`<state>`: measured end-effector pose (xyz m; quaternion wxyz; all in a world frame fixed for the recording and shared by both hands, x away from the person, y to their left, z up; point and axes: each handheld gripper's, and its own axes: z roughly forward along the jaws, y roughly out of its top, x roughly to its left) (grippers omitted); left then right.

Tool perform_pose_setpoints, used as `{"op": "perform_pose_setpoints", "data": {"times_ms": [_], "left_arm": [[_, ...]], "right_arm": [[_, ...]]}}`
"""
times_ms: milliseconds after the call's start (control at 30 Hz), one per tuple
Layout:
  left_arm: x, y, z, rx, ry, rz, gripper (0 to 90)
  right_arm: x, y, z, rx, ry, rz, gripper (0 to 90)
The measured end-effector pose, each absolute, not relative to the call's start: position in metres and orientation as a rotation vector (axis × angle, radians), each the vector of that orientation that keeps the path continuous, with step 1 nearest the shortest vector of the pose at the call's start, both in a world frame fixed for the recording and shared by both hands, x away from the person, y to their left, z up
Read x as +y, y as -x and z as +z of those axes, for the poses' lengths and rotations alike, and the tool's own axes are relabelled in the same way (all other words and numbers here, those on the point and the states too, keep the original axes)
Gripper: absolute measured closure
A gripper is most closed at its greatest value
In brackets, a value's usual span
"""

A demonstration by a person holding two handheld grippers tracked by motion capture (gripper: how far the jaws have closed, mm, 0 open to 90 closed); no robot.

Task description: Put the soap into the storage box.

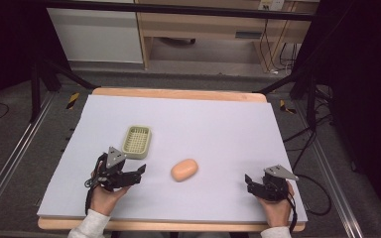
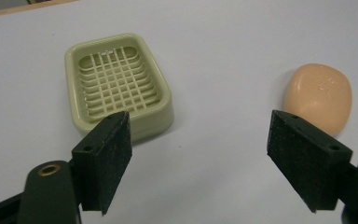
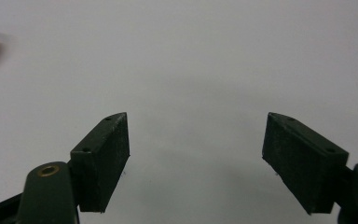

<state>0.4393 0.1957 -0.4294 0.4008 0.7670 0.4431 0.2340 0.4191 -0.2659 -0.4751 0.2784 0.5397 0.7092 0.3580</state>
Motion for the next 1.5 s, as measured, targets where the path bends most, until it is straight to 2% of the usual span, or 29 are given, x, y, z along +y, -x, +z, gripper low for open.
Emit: {"op": "perform_pose_setpoints", "data": {"times_ms": [600,900,1500], "left_arm": [[0.161,-0.452,-0.404,1.024,-1.972,0.56,18.8],[0.139,-0.457,-0.405,0.967,-2.037,0.555,18.8],[0.12,-0.467,-0.401,0.917,-2.105,0.517,18.3]], "right_arm": [[-0.267,-0.418,-0.474,1.889,-1.448,0.966,22.9],[-0.267,-0.418,-0.474,1.884,-1.448,0.98,23.0],[-0.266,-0.418,-0.475,1.89,-1.44,0.975,21.9]]}}
